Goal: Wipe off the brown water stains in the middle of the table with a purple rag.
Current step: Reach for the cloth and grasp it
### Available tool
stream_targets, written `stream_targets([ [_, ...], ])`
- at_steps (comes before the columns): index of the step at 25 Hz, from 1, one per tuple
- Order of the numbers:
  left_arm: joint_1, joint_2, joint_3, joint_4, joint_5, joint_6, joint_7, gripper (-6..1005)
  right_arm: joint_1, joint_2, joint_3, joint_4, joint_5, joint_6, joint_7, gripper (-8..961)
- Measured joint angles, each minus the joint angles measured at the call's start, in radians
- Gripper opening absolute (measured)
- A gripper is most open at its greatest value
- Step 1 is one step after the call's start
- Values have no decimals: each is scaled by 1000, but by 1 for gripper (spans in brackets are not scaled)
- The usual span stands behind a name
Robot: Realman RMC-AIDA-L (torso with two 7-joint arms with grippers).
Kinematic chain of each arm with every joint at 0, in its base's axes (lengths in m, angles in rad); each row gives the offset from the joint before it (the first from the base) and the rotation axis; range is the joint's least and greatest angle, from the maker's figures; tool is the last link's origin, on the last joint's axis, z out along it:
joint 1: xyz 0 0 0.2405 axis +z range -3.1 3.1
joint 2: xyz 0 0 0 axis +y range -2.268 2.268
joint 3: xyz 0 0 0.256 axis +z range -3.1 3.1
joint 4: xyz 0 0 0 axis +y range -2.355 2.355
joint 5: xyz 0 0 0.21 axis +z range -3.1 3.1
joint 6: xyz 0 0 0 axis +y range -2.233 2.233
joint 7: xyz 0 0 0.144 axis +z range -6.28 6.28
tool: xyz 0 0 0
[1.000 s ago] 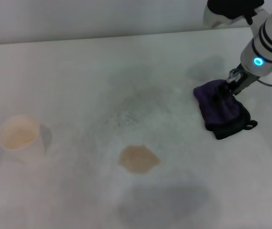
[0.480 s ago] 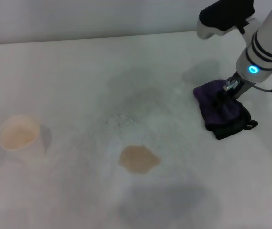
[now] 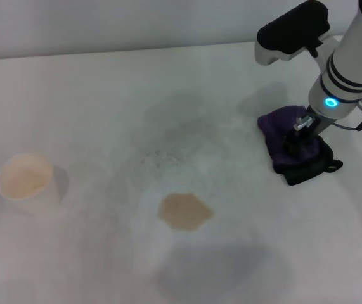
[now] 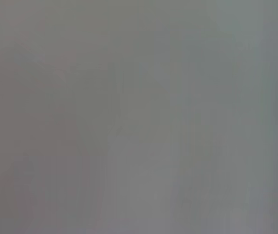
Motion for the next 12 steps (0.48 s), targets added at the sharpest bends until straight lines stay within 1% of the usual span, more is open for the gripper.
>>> stream_targets([
  [3,0,1,0,0,0,-4,0,893,0,1,-17,5,0,-4,6,442],
  [8,-1,2,0,0,1,-7,0,893,7,1,-81,6,-2,-12,36,367],
  [12,-3,3,0,-1,8,-8,0,893,9,1,-85,0,1,-7,36,315],
])
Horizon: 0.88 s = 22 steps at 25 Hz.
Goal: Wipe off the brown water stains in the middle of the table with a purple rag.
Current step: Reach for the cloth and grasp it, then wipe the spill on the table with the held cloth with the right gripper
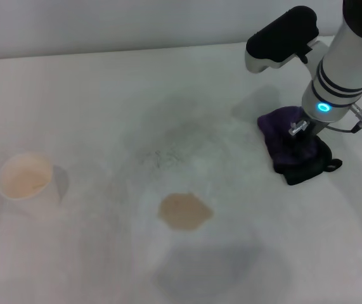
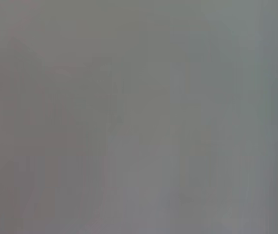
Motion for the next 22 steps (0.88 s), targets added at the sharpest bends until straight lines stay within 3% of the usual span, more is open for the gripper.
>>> stream_targets([
  [10,5,0,0,-4,4,6,0,893,-9,0,-15,-43,1,31,-8,127],
  [22,0,-1,0,0,4,6,-1,893,-14,3,-258,-155,244,31,-5,96],
])
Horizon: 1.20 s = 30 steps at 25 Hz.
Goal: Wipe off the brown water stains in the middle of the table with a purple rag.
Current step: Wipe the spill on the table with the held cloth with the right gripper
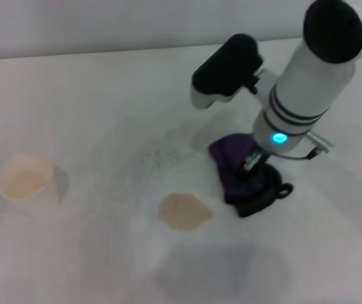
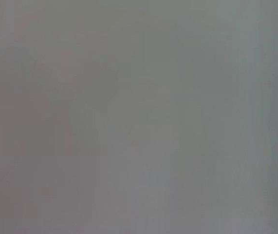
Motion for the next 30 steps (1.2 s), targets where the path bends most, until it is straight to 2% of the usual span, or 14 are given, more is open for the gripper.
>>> stream_targets([
  [12,-17,-1,0,18,24,1,-7,893,14,0,-280,-132,211,-49,56,93],
  [16,-22,-1,0,26,28,1,-7,893,23,0,-334,-175,278,-62,61,93],
  [24,-31,1,0,30,38,-2,-3,893,87,0,-396,-189,347,-99,61,94],
  [30,-29,2,0,28,38,-5,-2,893,132,0,-347,-80,246,-116,77,93],
])
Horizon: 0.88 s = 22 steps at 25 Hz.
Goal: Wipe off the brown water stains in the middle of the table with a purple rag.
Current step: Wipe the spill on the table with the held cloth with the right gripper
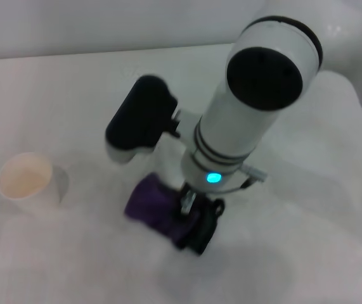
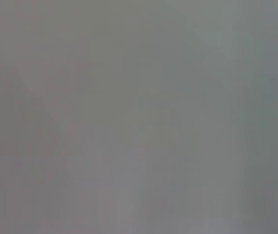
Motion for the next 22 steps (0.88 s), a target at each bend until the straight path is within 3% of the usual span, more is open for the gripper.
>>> stream_targets([
  [4,2,0,0,0,-1,0,0,893,28,0,50,87,-108,13,18,98],
  [10,6,-1,0,0,-6,2,1,893,23,0,110,97,-216,51,36,105],
  [22,2,-3,0,2,-6,-4,1,893,18,0,-29,-29,124,35,-84,120],
])
